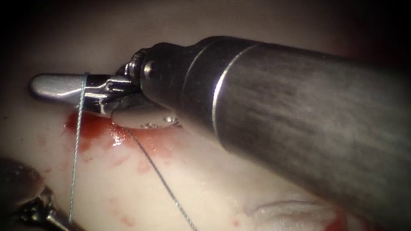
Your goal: Wound Closure
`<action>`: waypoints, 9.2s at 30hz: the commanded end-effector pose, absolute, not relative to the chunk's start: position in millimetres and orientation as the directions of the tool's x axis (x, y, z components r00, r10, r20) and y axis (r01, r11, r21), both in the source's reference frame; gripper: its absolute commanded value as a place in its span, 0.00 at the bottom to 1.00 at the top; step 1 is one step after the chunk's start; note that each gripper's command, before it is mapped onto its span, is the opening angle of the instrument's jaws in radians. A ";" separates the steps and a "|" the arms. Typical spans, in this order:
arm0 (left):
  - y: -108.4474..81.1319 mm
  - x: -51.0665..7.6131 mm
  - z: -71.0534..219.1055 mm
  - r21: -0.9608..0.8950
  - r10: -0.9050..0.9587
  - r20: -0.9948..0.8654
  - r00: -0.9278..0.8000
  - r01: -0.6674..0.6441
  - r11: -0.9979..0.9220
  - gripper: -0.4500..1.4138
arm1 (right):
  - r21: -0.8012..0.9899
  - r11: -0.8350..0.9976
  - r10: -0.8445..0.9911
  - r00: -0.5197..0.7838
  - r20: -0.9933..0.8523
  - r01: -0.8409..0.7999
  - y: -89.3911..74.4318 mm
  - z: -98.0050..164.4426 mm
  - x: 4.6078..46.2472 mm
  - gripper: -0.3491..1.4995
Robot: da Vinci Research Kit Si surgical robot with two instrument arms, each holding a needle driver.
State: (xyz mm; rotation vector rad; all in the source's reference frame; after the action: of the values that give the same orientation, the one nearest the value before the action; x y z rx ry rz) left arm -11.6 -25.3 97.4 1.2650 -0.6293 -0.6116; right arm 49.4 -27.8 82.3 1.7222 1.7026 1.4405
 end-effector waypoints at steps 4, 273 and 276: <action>-22.7 -12.0 98.5 0.943 -0.689 0.072 0.721 0.176 0.283 0.00 | 0.798 -0.236 0.891 -0.204 0.405 0.554 -26.5 81.8 50.0 0.00; -20.0 -18.2 99.2 0.485 -0.572 -0.109 0.813 0.546 0.683 0.00 | 0.850 0.388 0.538 0.836 0.104 -0.355 -25.7 79.7 43.0 0.00; -20.0 -18.2 99.1 0.484 -0.571 -0.111 0.813 0.546 0.684 0.00 | 0.852 0.380 0.551 0.828 0.105 -0.361 -25.1 79.3 42.9 0.00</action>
State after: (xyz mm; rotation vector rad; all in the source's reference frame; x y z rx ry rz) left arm -17.7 -21.2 99.5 0.5315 -0.0444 -0.6247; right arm 42.1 -26.3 79.4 1.0352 0.2041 0.5900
